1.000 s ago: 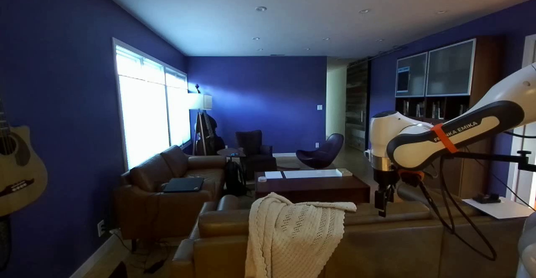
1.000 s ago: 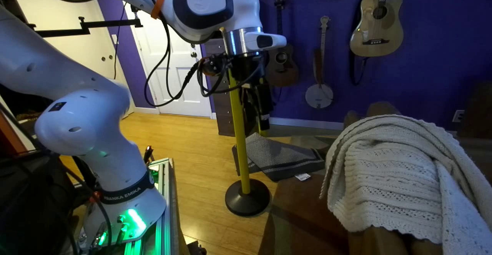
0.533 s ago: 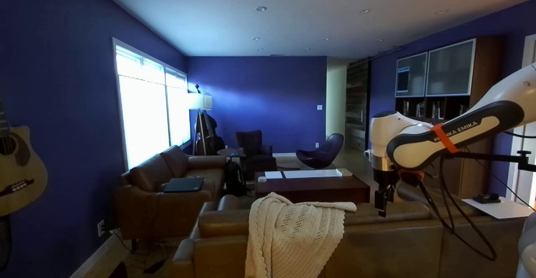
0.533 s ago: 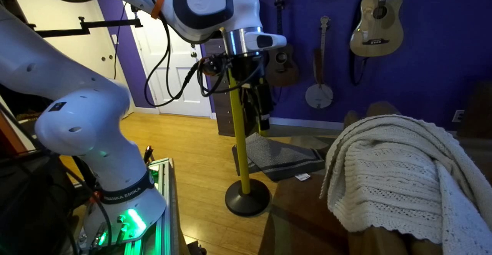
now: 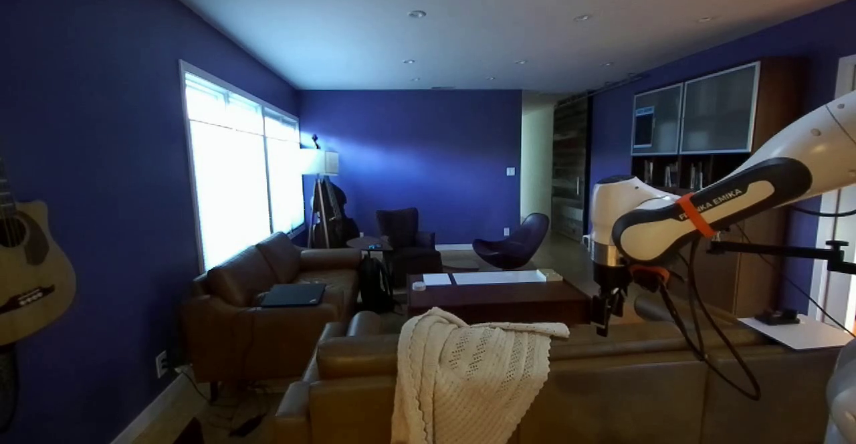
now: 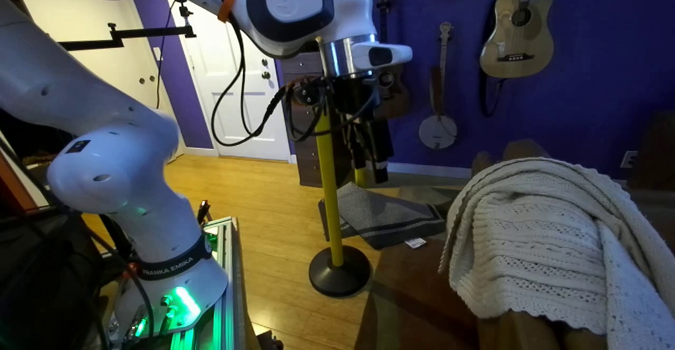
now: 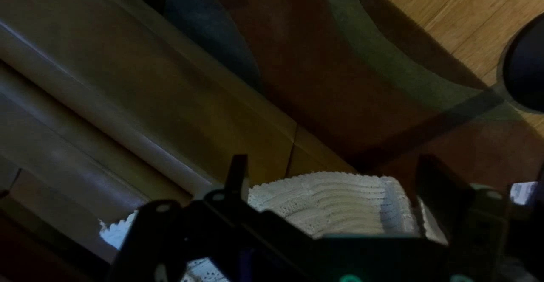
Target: Pull the white blanket to the right, spread the white blanket a little to the left side of the couch
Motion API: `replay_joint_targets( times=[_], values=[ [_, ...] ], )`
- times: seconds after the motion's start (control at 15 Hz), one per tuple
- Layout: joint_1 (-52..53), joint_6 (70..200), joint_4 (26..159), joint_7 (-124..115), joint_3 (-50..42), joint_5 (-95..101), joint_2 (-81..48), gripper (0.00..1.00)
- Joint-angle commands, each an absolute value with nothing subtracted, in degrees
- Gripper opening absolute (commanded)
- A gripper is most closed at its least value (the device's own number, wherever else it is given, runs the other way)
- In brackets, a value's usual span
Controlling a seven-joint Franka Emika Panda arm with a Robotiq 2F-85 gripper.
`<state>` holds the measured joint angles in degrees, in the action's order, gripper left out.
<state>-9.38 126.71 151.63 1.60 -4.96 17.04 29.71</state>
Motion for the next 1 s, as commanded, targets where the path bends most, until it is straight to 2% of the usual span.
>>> replay_joint_targets(
  times=[0.0, 0.67, 0.93],
  values=[
    [-10.2, 130.4, 147.5, 4.1, -7.0, 17.5, 23.9, 1.00],
    [-9.8, 135.0, 136.2, 10.9, -11.9, 13.3, 10.4, 1.00],
    [-9.8, 136.6, 131.6, 17.3, -15.1, 4.1, 3.9, 1.00]
  ],
)
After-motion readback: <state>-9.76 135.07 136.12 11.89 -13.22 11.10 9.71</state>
